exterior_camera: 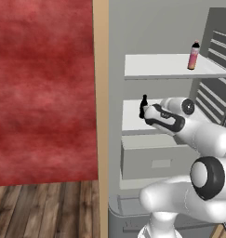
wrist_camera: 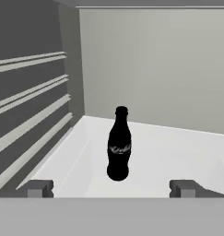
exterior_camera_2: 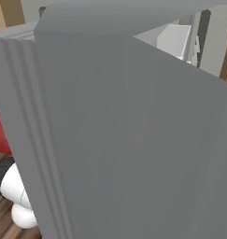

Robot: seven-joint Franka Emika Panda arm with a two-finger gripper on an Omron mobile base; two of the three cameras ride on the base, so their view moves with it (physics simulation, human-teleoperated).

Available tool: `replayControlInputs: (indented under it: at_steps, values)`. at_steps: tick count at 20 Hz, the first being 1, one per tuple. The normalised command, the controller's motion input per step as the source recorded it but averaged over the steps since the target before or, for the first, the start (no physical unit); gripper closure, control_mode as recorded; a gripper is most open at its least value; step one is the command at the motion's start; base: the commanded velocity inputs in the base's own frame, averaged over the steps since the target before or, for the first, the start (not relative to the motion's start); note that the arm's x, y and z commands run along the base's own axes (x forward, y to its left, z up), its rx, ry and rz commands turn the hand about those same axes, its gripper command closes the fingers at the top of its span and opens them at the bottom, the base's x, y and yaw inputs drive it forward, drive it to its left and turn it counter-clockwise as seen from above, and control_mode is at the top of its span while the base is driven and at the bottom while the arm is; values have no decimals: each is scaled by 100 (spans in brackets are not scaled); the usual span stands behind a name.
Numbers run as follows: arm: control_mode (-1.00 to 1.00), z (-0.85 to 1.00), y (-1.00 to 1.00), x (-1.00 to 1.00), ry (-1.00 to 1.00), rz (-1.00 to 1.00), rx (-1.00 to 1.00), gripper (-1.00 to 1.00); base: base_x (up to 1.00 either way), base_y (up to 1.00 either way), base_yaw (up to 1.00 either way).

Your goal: Open the fridge, grab two sodas, and place both sodas inside the bowl with ice on the dining counter.

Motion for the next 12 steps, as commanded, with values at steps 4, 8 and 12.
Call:
replayControlInputs:
  at_steps: [4,8,12]
  values:
    - [-100,-13,0,41,0,0,0,-100,0,0,0]
    - [-100,-14,0,42,0,0,0,-100,0,0,0]
    - [-100,-16,-2,38,0,0,0,-100,0,0,0]
